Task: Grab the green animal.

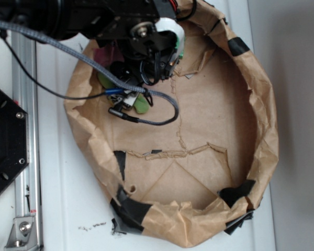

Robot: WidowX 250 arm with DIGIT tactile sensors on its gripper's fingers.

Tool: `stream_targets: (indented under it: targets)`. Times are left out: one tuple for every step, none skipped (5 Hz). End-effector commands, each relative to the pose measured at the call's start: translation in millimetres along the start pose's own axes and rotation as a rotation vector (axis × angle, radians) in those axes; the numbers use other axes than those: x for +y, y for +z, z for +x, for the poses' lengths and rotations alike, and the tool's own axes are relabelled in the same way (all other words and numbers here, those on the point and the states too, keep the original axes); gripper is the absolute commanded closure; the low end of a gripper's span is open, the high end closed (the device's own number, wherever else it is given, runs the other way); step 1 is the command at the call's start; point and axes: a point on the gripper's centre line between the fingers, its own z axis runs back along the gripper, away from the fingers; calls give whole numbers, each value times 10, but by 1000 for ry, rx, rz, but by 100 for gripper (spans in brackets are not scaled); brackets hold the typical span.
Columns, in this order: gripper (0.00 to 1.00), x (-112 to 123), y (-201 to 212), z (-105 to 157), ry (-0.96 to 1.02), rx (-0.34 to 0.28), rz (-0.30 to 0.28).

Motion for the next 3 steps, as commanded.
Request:
stream_targets:
  targets:
    - [100,232,-20,-40,59,-13,159]
    - [100,220,97,-21,74,-31,160]
    - [100,178,316,28,127,-18,92]
